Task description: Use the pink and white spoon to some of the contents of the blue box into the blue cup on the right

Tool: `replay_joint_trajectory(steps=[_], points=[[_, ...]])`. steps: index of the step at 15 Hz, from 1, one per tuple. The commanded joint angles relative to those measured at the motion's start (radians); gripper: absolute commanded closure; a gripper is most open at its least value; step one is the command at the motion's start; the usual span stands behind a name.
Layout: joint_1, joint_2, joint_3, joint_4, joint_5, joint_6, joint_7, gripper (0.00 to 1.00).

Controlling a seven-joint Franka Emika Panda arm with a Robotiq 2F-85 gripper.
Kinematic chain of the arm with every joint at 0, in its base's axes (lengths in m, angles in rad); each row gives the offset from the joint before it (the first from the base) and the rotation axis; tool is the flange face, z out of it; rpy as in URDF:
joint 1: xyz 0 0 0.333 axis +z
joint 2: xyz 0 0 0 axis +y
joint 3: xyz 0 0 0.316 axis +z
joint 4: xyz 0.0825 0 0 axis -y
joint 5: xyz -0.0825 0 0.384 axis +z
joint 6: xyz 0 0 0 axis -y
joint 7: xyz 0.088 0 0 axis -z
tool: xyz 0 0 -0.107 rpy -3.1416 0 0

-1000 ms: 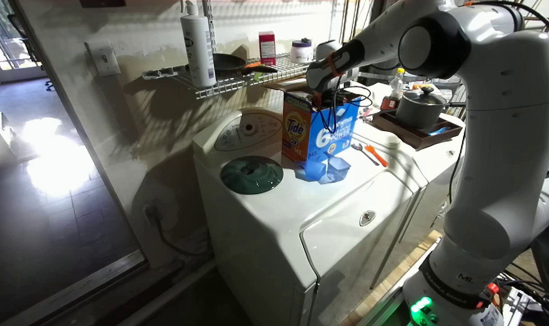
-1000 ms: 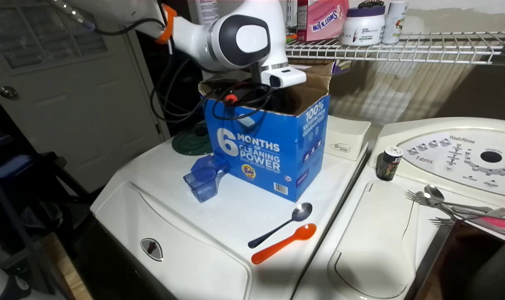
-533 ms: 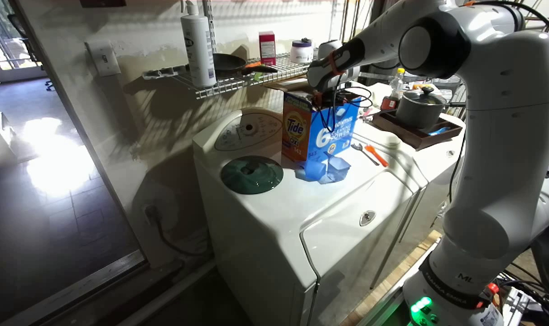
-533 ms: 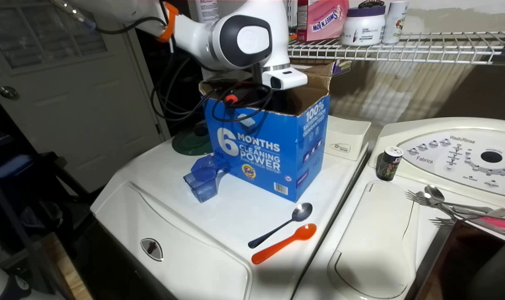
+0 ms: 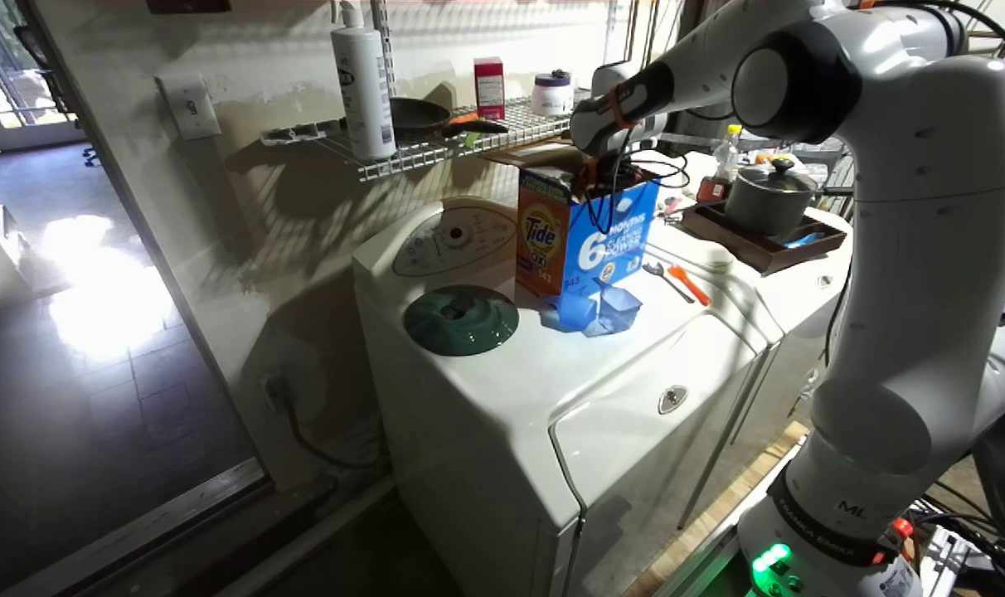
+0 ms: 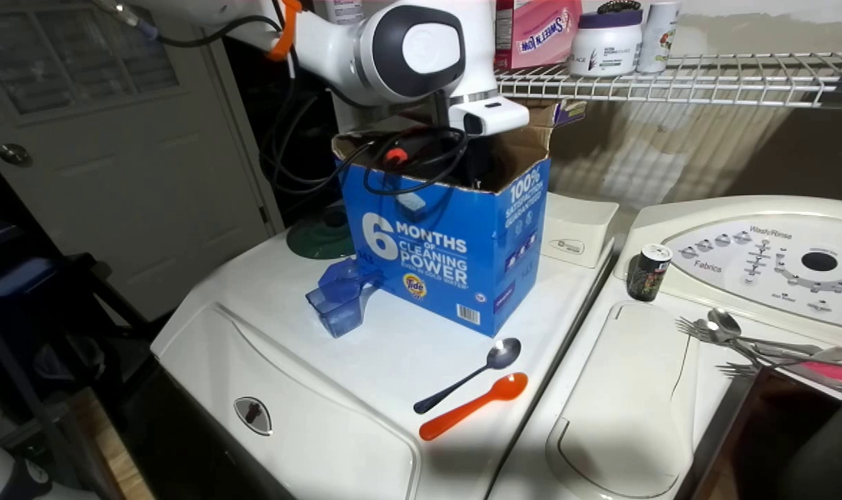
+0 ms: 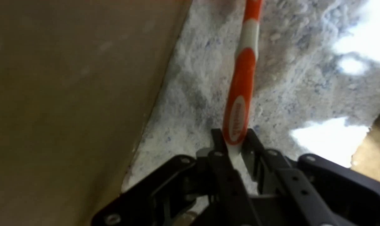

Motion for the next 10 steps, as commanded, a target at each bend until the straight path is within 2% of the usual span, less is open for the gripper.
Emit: replay_joint_trajectory(steps=[1,10], points=[[-0.011,-0.012,-0.009,0.049,0.018,-0.033,-0.012,0.95],[-0.029,-0.037,-0.018,0.158,0.010,-0.076,-0.022,0.95]])
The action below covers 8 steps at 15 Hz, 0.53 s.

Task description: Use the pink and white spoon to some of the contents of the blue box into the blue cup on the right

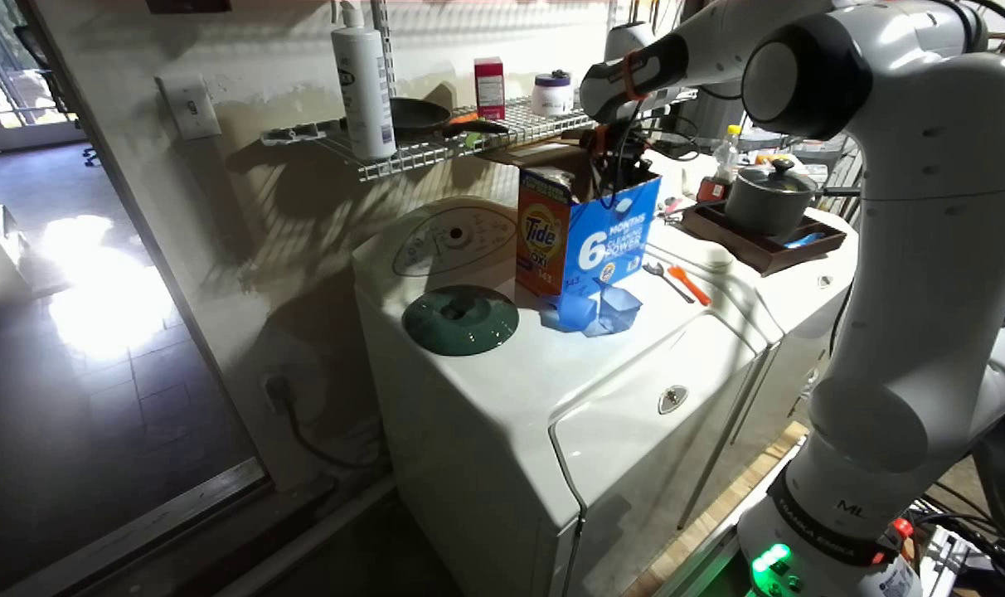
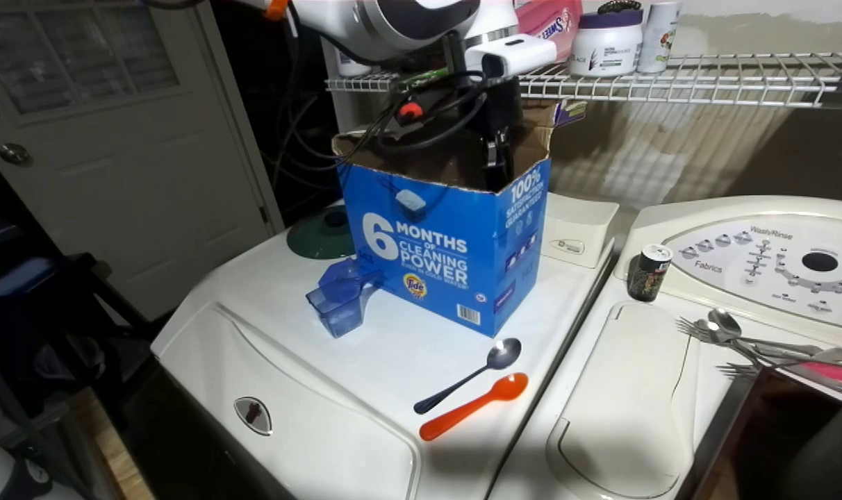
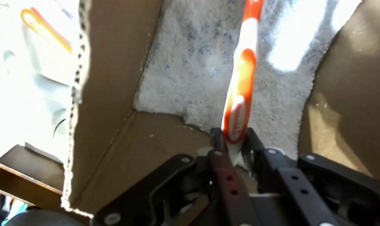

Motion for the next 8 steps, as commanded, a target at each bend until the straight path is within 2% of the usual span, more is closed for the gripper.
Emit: replay_joint_trajectory(steps=[1,8], points=[[-0.009,-0.013,-0.002,0.064,0.009,-0.046,-0.014,0.95],[-0.005,-0.027,0.001,0.132,-0.001,-0.061,-0.005,0.95]])
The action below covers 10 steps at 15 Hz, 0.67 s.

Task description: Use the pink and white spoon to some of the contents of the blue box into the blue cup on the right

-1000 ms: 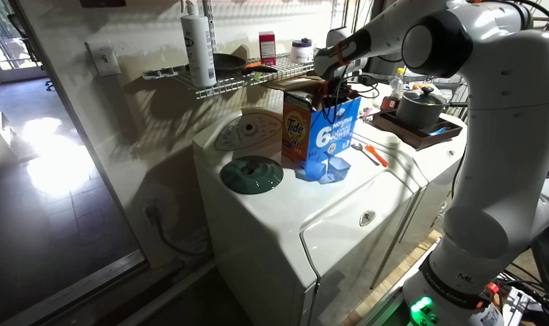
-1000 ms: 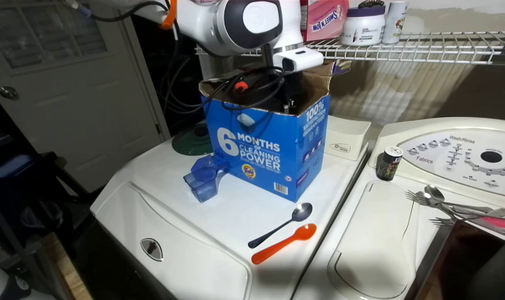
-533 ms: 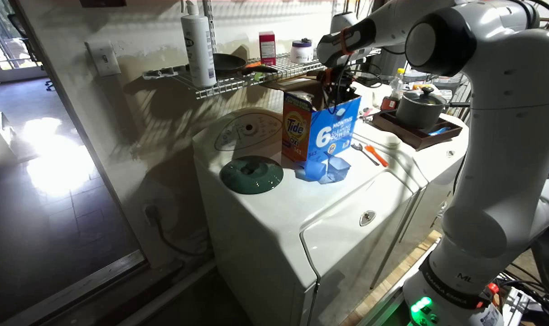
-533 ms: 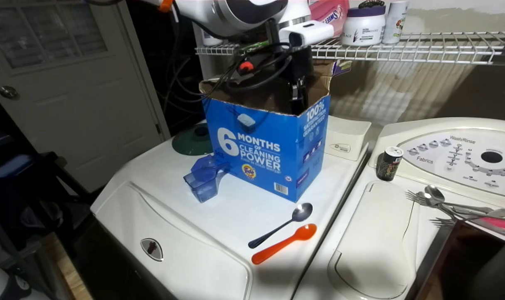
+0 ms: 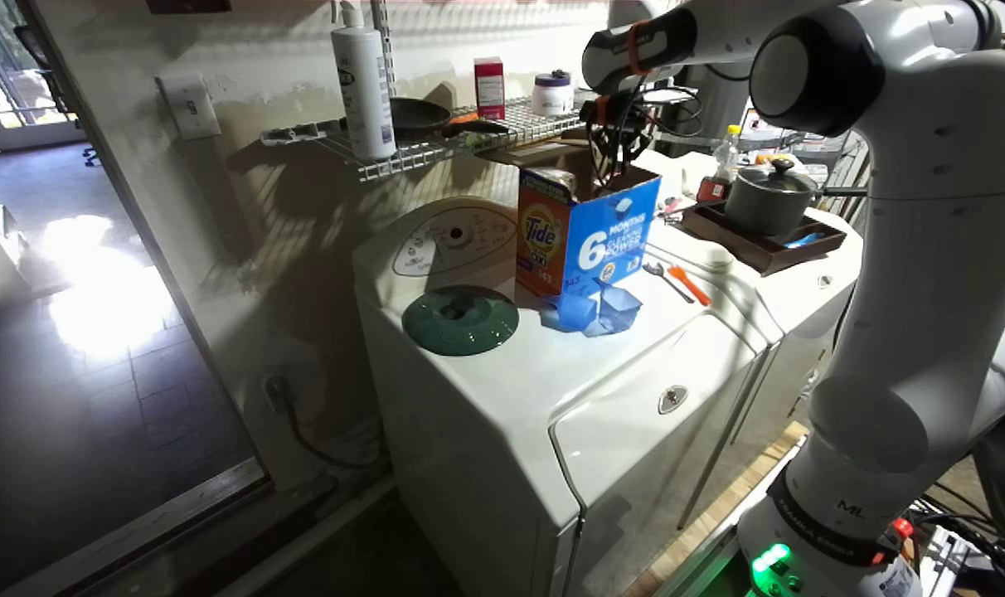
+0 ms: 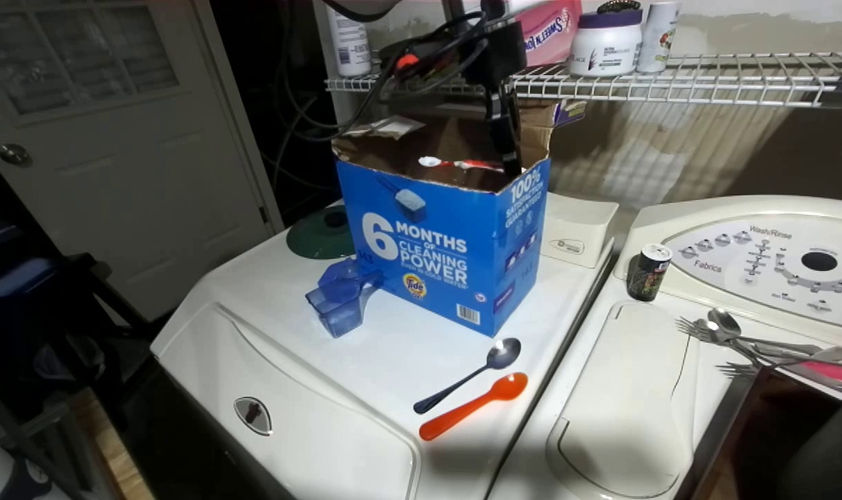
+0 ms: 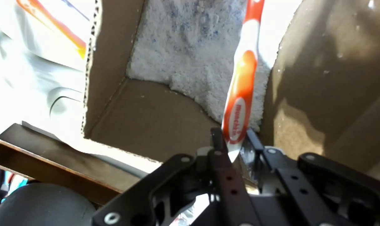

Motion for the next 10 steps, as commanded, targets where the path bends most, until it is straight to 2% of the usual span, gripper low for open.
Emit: replay_joint_trajectory(steps=[1,6,10], points=[[-0.004,-0.003,-0.002,0.062,-0.004,-0.029,-0.006,0.95],[0.006,-0.034,-0.009,0.084,-0.039,-0.023,-0.003,0.95],[0.026,-0.097,-0.012,0.050,-0.090,-0.016,0.010,0.95]])
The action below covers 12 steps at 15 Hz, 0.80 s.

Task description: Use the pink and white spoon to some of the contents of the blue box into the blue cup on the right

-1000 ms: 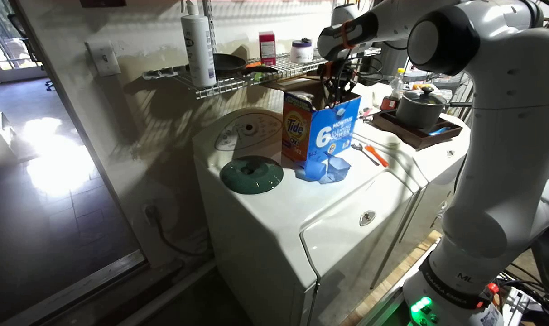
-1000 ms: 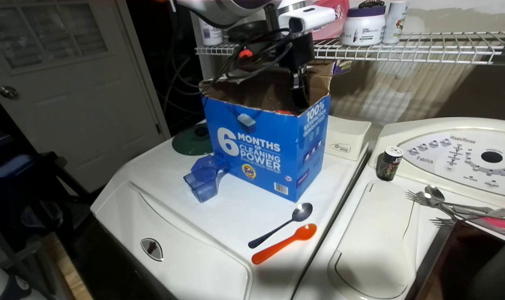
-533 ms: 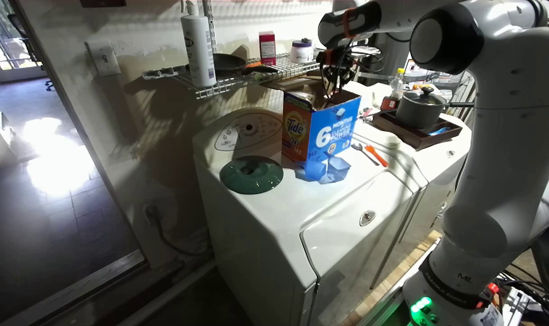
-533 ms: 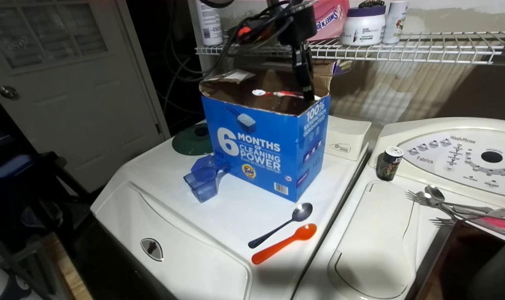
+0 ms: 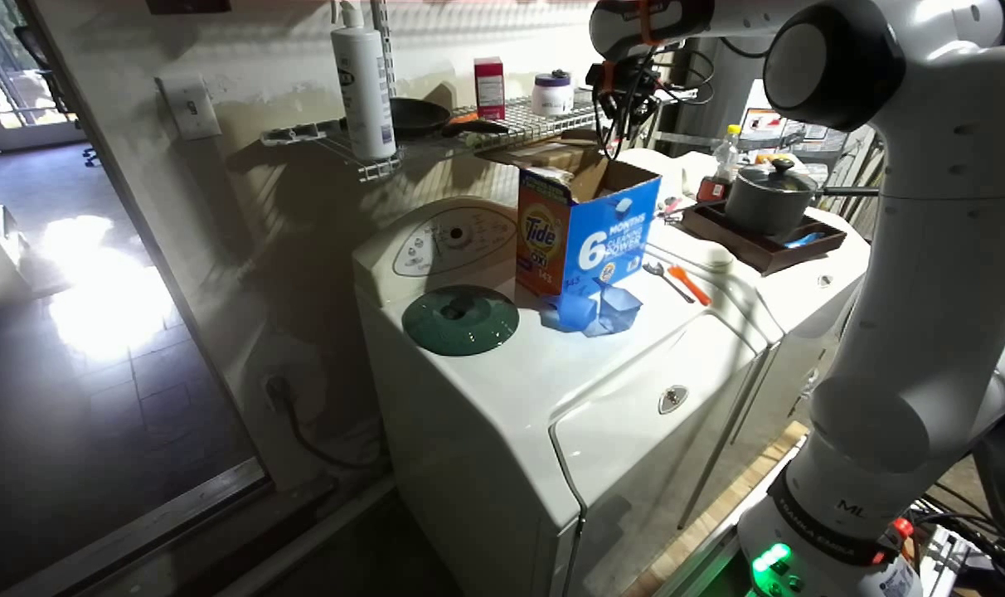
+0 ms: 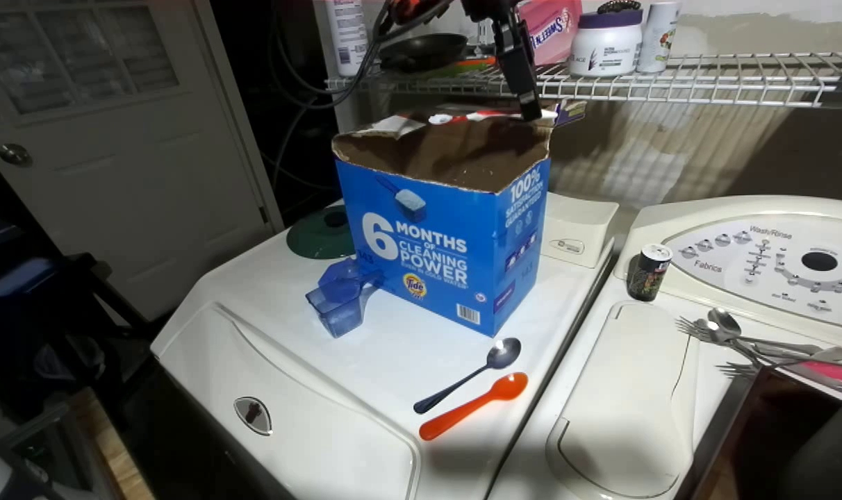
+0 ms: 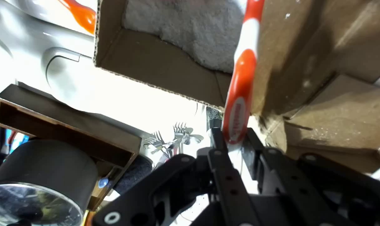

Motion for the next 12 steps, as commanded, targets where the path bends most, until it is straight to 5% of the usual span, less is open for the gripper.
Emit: replay_joint_trajectory(steps=[1,12], points=[[0.026,-0.066,-0.003,-0.040,-0.060,-0.005,0.009,0.95],[0.061,-0.352,0.047,-0.416,-0.272,0.100,0.126,0.95]])
